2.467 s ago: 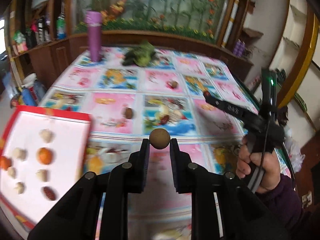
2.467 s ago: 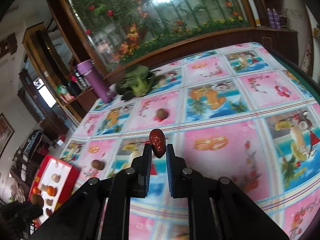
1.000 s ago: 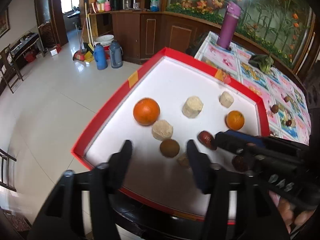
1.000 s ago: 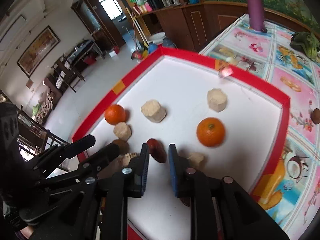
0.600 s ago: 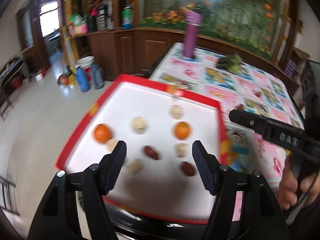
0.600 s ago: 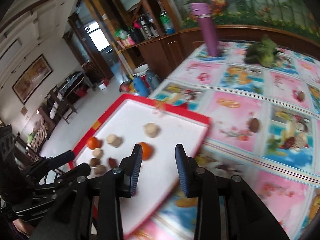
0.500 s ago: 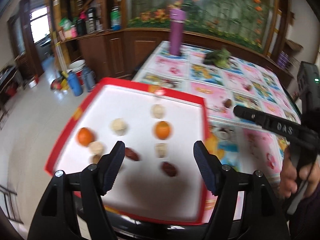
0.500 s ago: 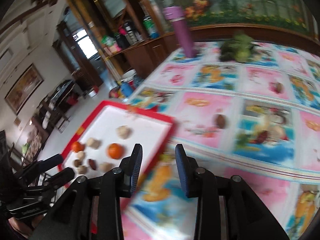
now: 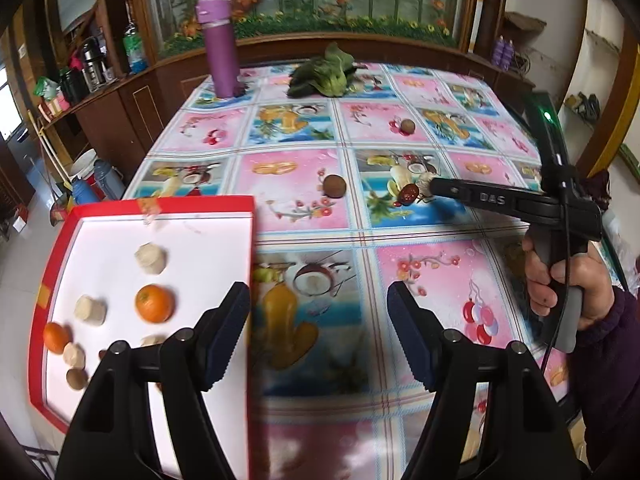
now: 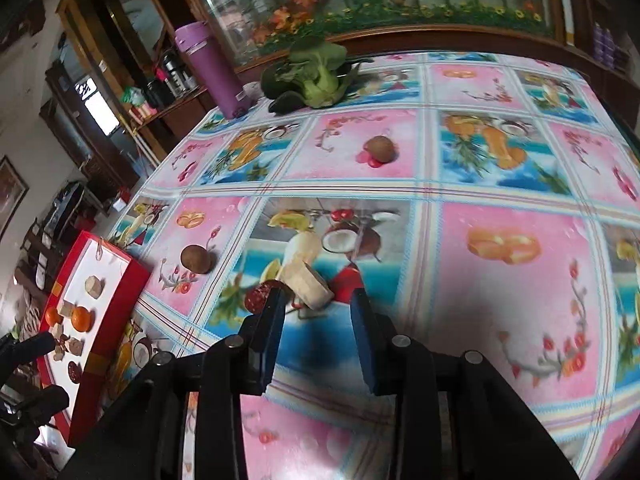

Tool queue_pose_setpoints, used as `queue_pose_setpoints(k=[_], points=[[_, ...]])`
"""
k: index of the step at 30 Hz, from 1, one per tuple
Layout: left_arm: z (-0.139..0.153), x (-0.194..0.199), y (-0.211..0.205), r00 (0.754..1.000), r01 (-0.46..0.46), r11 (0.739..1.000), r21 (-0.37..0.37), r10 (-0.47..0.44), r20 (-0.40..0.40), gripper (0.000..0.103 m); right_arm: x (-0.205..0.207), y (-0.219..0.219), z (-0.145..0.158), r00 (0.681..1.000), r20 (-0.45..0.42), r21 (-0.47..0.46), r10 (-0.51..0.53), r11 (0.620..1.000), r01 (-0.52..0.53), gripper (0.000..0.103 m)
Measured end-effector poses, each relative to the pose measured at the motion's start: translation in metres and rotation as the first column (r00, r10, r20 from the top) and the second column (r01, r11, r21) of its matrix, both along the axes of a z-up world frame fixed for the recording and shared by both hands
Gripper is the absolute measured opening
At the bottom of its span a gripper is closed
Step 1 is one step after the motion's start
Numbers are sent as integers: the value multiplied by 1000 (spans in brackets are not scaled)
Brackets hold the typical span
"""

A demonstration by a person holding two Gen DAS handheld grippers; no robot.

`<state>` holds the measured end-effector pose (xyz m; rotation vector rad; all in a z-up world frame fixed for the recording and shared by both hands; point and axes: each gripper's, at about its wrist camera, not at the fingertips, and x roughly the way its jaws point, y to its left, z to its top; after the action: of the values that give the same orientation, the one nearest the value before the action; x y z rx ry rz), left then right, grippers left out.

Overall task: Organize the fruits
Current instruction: 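Move both open tools back over the table toward the remaining items, then grasp a beige cake with the right tool while the left tool grasps a red date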

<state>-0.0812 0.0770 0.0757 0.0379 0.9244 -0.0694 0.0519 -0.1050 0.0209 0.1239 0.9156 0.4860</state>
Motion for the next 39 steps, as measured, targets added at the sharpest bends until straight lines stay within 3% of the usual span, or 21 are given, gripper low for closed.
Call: queue_pose_setpoints(k=[8, 14, 18, 23, 29, 32, 39], points=[[-4, 16, -16, 1000, 21, 1000, 3, -21, -20, 72, 10, 3, -8, 999, 11, -24, 39, 999, -38, 27], [-16, 52, -44, 996, 83, 997, 6, -83, -43, 72, 26, -44, -12, 989, -131, 138, -73, 986, 91, 27], [-26, 76, -65, 995, 76, 997, -5, -76, -58, 72, 30, -69, -10, 972, -163, 150, -169, 970, 193, 27], [-39, 103, -86, 995, 43, 999, -19, -44, -89, 71, 32, -81, -9, 961, -179, 124, -212, 964, 236, 27], [-52, 123, -96, 993, 19, 999, -33, -23, -119, 52, 33, -81, -10, 959, -194, 128, -205, 964, 232, 27], [-60, 129, -95, 991, 10, 999, -33, -14, -132, 37, 33, -81, -10, 959, -194, 126, -204, 965, 231, 27], [-60, 129, -90, 994, 15, 999, -43, -19, -105, 24, 33, -78, -10, 962, -187, 112, -200, 968, 223, 27]])
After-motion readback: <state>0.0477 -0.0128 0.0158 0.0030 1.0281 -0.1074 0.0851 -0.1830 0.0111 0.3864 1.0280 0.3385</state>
